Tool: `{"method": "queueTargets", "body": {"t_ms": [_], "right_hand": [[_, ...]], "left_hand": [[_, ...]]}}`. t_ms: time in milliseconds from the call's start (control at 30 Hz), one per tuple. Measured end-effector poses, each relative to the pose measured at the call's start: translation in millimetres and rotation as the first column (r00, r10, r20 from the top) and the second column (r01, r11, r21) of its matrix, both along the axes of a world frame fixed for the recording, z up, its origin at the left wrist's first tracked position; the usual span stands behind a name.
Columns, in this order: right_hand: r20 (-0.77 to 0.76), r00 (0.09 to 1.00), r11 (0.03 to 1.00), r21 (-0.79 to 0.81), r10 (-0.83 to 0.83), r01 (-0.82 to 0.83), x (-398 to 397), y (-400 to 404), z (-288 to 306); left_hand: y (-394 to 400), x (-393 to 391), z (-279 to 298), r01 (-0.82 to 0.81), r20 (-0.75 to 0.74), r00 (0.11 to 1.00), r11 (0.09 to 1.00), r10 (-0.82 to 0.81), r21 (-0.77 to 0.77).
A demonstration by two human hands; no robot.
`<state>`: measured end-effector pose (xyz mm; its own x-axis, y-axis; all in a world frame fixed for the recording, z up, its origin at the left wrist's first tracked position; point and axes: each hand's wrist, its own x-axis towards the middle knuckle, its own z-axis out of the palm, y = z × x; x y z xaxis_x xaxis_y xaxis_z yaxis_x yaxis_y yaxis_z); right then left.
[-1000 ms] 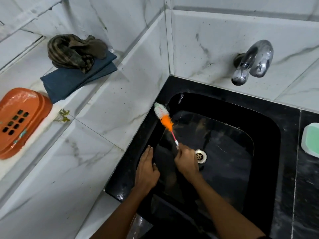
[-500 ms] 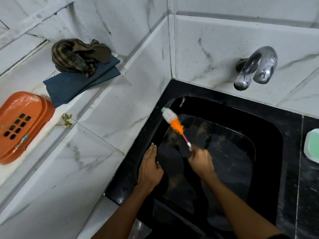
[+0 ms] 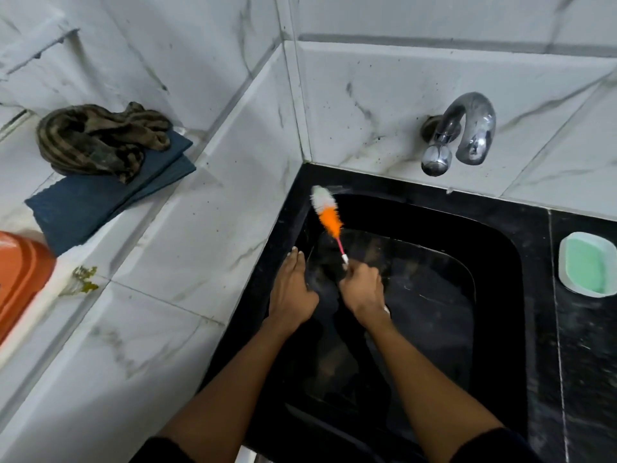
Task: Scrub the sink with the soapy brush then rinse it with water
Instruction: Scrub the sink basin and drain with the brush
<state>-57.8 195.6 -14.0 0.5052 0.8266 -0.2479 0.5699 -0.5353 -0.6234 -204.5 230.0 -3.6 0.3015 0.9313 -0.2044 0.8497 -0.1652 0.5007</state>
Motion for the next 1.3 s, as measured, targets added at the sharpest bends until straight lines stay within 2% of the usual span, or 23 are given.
{"method": "queueTargets", "body": {"t_ms": [67,133,200,267,333,467,567,633,733,833,900,1000,1067,1167,1300], "right_hand": [[-0.020,1.000,1.000,-0.007,0.003,-0.003,0.1,1.7,0.1],[-0.040,0.986,0.987,-0.017,-0.163,0.163,11.6,-5.6,-6.3],[-0.066,0.929,0.932,-0.021,-0.363,0.363,23.8,-18.7,-15.0],[-0.065,0.897,0.900,-0.014,-0.436,0.436,23.9,-26.2,-18.6],[-0.059,0.911,0.913,-0.006,-0.408,0.409,14.0,-24.6,-19.0],[-0.065,0.969,0.970,0.021,-0.239,0.241,-5.6,-12.0,-12.9],[0.016,0.988,0.988,0.022,-0.155,0.154,4.4,-4.0,-9.9],[0.019,0.962,0.962,0.019,-0.271,0.271,16.9,-6.1,-14.1],[-0.058,0.859,0.859,0.029,-0.509,0.511,24.4,-24.2,-24.5],[-0.146,0.770,0.777,0.014,-0.621,0.629,10.4,-30.6,-27.1],[-0.159,0.801,0.808,0.031,-0.577,0.588,-4.9,-20.1,-25.2],[-0.119,0.948,0.953,0.044,-0.294,0.301,-23.8,-2.7,-19.8],[-0.105,0.970,0.975,0.017,-0.219,0.222,-21.6,0.9,-21.1],[-0.111,0.916,0.922,-0.003,-0.385,0.387,-2.4,-10.4,-27.4],[-0.170,0.741,0.750,0.016,-0.650,0.662,23.5,-42.5,-36.5]], "left_hand": [[9.9,0.8,0.7,0.014,-0.031,0.999,1.000,-0.014,-0.003],[15.9,1.0,0.9,0.028,-0.052,0.998,1.000,-0.028,-0.004],[18.3,2.6,1.5,0.032,-0.051,0.998,0.999,-0.033,-0.010],[19.7,4.1,1.3,0.025,-0.051,0.998,1.000,-0.025,-0.009],[20.6,5.8,2.1,0.024,-0.066,0.998,1.000,-0.025,-0.005],[22.0,8.7,6.8,0.024,-0.101,0.995,1.000,-0.023,0.005],[24.1,11.2,8.7,0.027,-0.122,0.992,1.000,-0.025,0.013],[24.4,12.6,8.0,0.017,-0.113,0.993,1.000,-0.016,0.010],[23.5,13.7,9.1,0.013,-0.107,0.994,1.000,-0.013,-0.003],[23.9,13.7,11.4,0.015,-0.118,0.993,1.000,-0.016,-0.005],[24.7,13.2,13.1,0.019,-0.127,0.992,1.000,-0.020,-0.014],[25.5,12.3,16.2,0.014,-0.129,0.992,0.999,-0.018,-0.031],[25.8,12.4,18.0,0.015,-0.119,0.993,0.999,-0.019,-0.037],[27.4,11.5,20.2,0.014,-0.105,0.994,0.999,-0.019,-0.053],[31.1,9.5,20.9,-0.009,-0.071,0.997,0.998,0.004,-0.070]]}}
